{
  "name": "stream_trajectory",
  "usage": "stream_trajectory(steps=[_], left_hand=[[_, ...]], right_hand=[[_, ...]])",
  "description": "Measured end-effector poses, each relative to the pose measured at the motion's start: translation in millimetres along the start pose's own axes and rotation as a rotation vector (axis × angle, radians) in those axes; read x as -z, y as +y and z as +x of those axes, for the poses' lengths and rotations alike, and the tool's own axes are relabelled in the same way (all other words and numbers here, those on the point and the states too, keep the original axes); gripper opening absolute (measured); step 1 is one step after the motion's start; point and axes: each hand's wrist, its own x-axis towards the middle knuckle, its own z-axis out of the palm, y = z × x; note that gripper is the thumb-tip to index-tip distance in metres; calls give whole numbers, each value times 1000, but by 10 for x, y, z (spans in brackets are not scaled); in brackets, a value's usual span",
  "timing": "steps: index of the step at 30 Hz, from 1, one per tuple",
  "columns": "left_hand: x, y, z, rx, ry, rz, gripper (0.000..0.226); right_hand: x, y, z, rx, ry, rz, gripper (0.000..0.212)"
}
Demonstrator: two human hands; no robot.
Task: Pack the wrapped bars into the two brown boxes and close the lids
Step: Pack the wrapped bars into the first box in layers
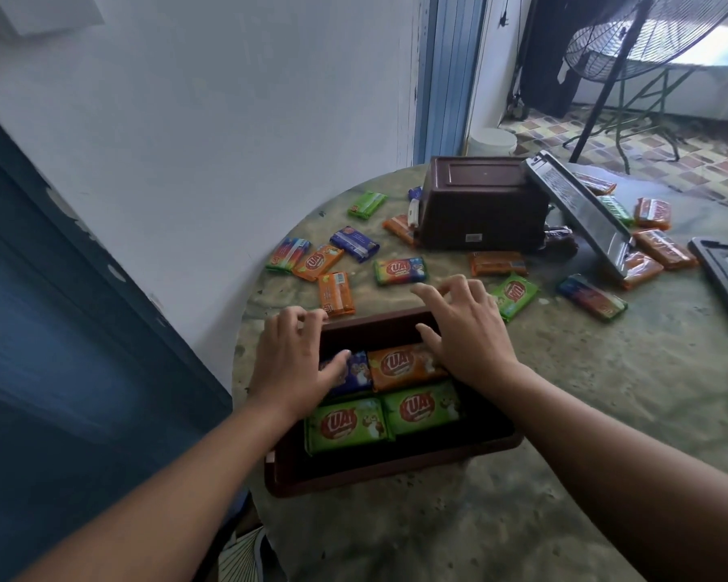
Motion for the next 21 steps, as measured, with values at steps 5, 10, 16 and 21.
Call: stream_trajectory(steps=[5, 10, 16, 21], left_hand=[[-27, -98, 319, 161, -382, 74, 58], [-94, -191, 356, 68, -342, 88, 49], [-133, -417, 589, 53, -389, 52, 43], [-169, -631, 782, 32, -375, 74, 50]], right_hand=[[-104, 93, 175, -20, -266, 56, 39], [-166, 126, 317, -18, -303, 97, 29], [-281, 26, 532, -62, -297, 112, 25], [-389, -71, 733, -72, -266, 115, 26]])
